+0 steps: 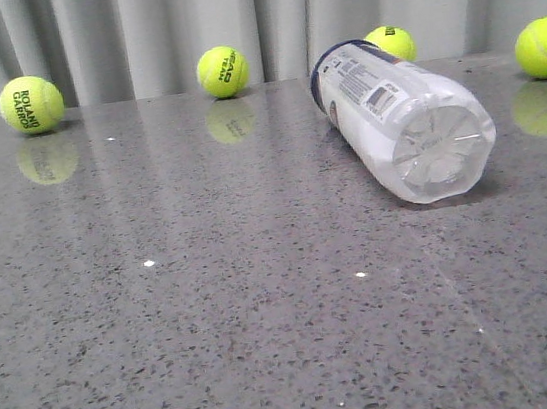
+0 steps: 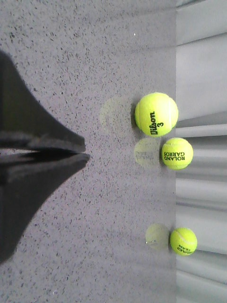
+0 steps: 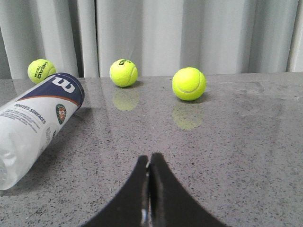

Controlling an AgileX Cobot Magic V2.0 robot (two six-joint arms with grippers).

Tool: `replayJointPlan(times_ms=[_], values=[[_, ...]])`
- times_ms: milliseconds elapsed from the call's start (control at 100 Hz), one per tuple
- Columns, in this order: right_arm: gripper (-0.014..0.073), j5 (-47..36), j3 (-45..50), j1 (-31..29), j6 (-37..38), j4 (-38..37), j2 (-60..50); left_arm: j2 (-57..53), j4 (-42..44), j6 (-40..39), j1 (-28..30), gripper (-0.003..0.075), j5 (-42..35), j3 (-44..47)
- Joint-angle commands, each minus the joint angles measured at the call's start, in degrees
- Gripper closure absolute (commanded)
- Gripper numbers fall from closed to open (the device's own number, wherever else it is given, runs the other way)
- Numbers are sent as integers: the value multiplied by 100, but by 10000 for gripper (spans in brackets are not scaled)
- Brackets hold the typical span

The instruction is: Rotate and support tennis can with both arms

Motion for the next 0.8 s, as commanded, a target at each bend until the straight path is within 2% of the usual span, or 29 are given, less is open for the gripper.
replayJointPlan(times_ms=[0,790], values=[[661,-460,-103,-44,-18,-48,-166,-190,-47,-52,2,740,-439,254],[661,-519,-103,-44,-18,-48,-166,-190,-47,-52,2,740,-439,254]])
